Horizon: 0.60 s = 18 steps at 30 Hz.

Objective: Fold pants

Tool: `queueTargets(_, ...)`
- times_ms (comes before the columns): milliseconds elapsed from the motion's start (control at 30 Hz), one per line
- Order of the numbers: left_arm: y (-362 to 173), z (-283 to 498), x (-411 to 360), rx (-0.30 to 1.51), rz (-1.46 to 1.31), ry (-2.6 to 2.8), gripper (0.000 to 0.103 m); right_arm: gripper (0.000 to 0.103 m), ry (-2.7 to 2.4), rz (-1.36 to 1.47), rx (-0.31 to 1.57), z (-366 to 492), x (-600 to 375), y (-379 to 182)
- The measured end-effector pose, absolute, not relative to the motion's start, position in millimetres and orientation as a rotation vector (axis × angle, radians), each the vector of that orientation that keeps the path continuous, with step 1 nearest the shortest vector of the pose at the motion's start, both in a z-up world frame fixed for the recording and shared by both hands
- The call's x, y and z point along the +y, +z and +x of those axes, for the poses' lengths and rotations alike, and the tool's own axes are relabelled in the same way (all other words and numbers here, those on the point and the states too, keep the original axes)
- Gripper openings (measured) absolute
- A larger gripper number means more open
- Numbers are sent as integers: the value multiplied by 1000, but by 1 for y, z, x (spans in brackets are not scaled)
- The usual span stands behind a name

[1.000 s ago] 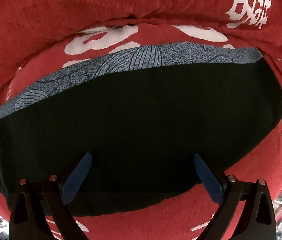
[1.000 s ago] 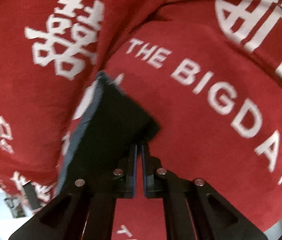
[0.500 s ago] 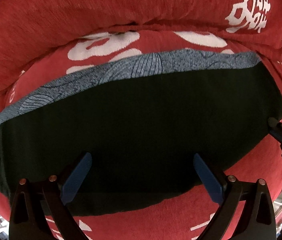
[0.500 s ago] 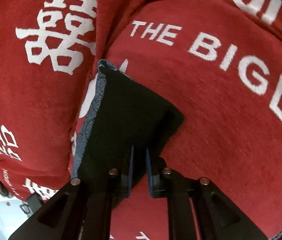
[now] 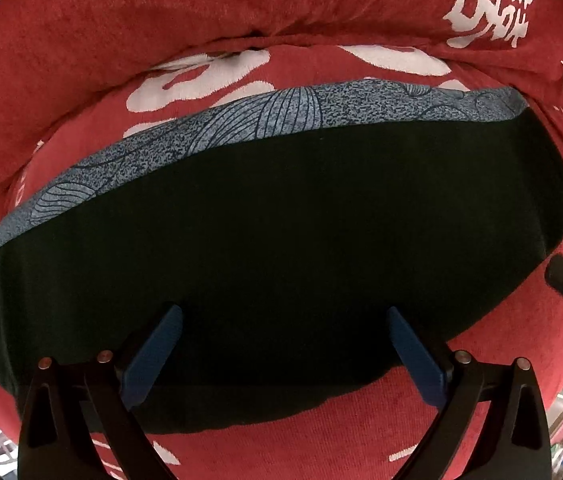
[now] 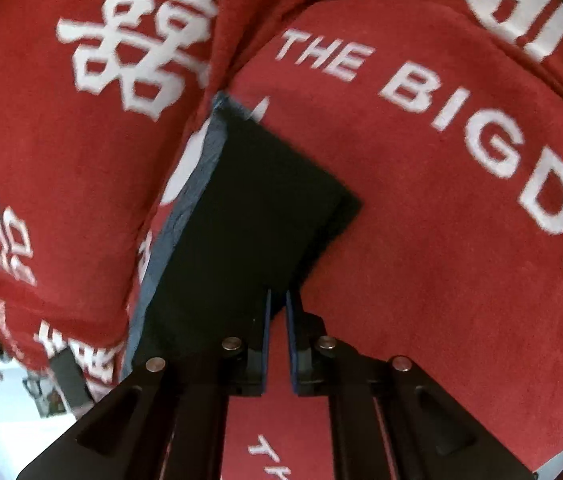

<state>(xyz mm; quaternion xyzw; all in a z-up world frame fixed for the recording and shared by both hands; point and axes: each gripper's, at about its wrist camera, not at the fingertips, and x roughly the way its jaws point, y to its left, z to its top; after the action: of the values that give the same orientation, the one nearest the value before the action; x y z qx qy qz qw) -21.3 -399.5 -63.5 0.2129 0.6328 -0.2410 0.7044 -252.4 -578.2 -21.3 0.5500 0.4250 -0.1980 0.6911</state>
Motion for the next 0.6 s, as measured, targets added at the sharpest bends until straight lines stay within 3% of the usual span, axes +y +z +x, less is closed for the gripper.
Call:
queueTargets(200,-62,-25,-404,1405,475,-531,102,24,-421,1243,971,-251,-564,-32)
queueTargets(600,-57,-28,-413,1376,463,-522,102,26,-431,1284,903,-270,-568,-38)
